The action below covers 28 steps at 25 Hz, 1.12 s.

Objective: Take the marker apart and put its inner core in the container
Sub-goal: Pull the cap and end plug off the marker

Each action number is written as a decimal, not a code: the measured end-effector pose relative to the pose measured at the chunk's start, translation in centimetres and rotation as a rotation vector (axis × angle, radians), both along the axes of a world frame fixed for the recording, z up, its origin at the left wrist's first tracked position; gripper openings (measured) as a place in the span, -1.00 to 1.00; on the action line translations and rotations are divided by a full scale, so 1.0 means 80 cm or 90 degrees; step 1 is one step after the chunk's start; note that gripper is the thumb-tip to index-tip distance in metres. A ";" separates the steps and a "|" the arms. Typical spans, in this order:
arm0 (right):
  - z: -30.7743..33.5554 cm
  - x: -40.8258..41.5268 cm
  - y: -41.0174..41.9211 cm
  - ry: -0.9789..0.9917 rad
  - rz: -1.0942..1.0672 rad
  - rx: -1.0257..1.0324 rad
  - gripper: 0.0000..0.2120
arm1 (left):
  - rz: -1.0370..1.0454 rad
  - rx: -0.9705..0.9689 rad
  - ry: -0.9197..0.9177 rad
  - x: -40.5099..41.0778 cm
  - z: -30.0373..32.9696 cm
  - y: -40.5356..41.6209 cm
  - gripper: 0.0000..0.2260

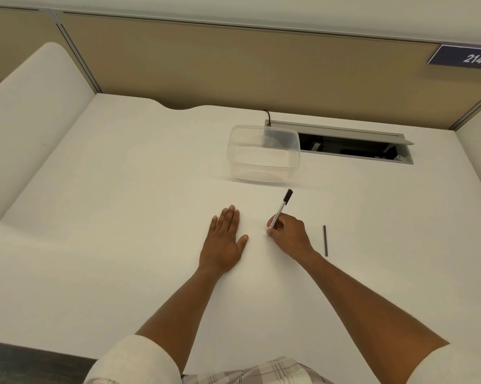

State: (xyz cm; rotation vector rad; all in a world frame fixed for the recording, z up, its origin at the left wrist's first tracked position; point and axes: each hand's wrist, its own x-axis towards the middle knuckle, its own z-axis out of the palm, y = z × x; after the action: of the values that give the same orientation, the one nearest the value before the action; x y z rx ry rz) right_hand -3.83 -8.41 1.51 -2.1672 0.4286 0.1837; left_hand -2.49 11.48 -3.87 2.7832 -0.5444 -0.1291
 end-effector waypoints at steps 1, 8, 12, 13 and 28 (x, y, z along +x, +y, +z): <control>0.000 -0.001 0.000 0.001 0.002 -0.001 -0.89 | 0.000 0.000 0.000 0.000 0.000 0.000 -0.38; 0.001 -0.002 0.003 -0.013 0.007 0.006 -0.89 | 0.001 -0.001 0.005 -0.001 0.002 0.000 -0.38; -0.001 -0.005 0.003 0.005 0.021 0.000 -0.90 | -0.002 -0.006 0.009 -0.001 0.005 0.000 -0.38; 0.000 -0.005 0.003 0.005 0.017 0.006 -0.90 | -0.002 -0.010 0.012 -0.001 0.006 -0.001 -0.38; 0.005 0.003 -0.002 0.085 -0.023 0.057 -0.91 | -0.020 -0.187 0.032 -0.013 0.025 -0.037 -0.78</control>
State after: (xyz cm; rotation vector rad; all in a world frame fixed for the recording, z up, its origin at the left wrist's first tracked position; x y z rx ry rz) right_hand -3.56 -8.57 1.88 -2.0655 0.5251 0.3225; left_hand -3.57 8.56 -1.89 2.4811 -0.5469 -0.1153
